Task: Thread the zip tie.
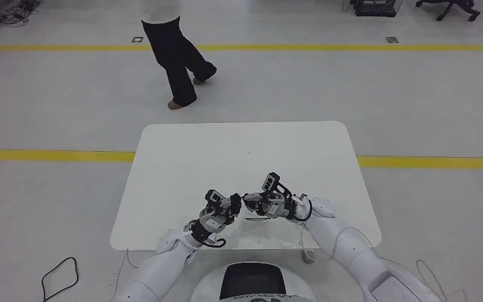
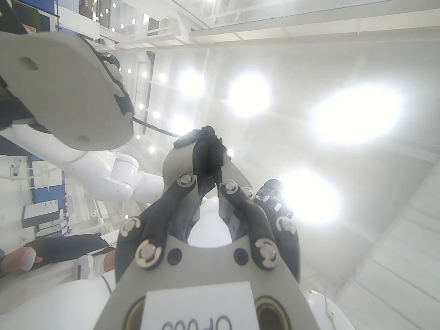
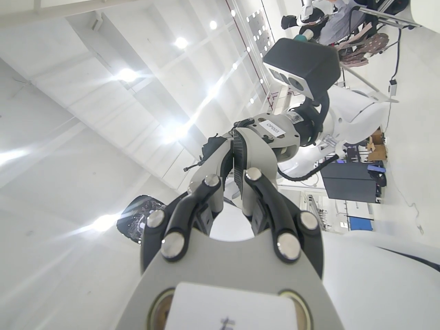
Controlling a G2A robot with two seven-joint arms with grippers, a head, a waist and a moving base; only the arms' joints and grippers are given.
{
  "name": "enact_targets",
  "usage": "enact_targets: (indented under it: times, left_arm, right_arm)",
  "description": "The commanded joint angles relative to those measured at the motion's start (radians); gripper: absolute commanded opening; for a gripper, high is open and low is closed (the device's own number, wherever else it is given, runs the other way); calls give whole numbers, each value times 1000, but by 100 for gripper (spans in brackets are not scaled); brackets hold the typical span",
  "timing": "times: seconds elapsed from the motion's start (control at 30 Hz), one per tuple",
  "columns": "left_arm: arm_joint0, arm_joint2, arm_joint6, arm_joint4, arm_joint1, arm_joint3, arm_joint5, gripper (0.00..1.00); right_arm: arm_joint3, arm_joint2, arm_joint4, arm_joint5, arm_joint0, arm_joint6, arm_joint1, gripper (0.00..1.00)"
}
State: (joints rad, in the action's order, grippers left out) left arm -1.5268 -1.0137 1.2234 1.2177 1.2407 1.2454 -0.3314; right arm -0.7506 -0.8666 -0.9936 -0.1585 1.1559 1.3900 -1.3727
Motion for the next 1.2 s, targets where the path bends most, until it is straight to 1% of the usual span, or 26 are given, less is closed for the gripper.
enact_targets:
  times: [0.0,1.17]
  left_arm:
    - [0,0,0,0,0,0,0,0]
    - [0,0,0,0,0,0,0,0]
  right_arm:
    - [4,0,0,0,-1,0,-1,0]
    - [58,-11,18,13,-15,0,-18,0]
